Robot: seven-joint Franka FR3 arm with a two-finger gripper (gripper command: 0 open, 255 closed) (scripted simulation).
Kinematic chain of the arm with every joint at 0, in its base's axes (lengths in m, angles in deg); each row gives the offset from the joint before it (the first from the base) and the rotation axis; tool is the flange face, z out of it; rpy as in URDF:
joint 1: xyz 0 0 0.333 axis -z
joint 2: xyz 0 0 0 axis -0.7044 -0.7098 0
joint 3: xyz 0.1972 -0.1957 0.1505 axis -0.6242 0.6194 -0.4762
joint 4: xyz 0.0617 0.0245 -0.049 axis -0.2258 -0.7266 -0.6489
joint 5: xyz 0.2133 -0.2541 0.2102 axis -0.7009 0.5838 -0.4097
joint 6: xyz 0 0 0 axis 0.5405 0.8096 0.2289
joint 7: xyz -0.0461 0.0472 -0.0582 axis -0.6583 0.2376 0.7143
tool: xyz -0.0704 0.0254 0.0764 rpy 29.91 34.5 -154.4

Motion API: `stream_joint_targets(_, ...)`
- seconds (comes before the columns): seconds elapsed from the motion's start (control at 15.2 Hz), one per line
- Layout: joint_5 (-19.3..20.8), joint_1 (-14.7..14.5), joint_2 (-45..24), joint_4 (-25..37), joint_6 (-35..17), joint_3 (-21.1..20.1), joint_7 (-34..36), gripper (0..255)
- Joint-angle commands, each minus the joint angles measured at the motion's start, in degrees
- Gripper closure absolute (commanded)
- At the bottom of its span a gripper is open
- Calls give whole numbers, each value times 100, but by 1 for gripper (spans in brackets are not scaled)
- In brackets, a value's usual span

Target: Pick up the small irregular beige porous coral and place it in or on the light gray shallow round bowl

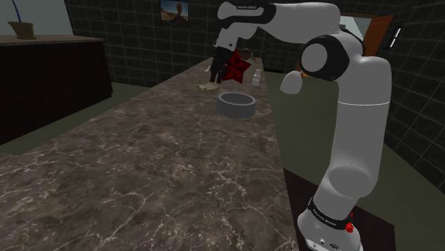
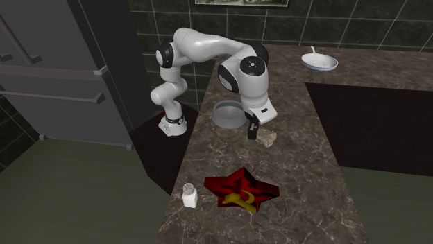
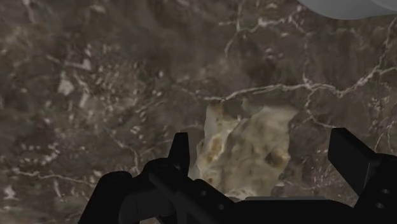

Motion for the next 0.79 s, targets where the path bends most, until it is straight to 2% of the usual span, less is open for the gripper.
stream_joint_targets(0.0, 7, -18, 29, -91, -67, -5, -2, 0)
stream_joint_targets(0.4, 6, -18, 28, -88, -65, -5, -2, 0)
stream_joint_targets(0.46, 6, -18, 28, -88, -65, -5, -2, 255)
stream_joint_targets(0.73, 6, -17, 25, -81, -61, -5, -1, 255)
